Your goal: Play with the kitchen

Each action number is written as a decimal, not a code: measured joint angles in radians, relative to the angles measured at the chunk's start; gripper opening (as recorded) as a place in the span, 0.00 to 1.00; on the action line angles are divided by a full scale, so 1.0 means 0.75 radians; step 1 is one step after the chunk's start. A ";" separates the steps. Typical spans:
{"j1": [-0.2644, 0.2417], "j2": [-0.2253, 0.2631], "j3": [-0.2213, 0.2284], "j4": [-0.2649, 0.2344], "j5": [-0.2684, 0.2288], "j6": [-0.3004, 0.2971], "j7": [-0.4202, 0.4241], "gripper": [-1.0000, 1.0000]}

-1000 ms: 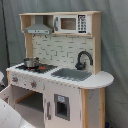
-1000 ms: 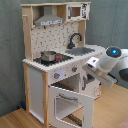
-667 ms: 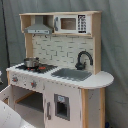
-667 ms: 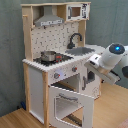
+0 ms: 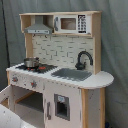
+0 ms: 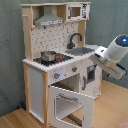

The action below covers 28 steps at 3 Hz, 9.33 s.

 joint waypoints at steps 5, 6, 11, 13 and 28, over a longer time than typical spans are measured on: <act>-0.319 0.101 -0.167 0.354 -0.034 -0.061 -0.303 1.00; -0.400 0.203 -0.111 0.408 -0.034 -0.037 -0.335 1.00; -0.716 0.678 0.144 0.633 -0.079 -0.125 -0.601 1.00; -0.833 0.825 0.299 0.653 -0.183 -0.107 -0.684 1.00; -1.088 0.687 0.567 0.534 -0.652 0.523 -0.947 1.00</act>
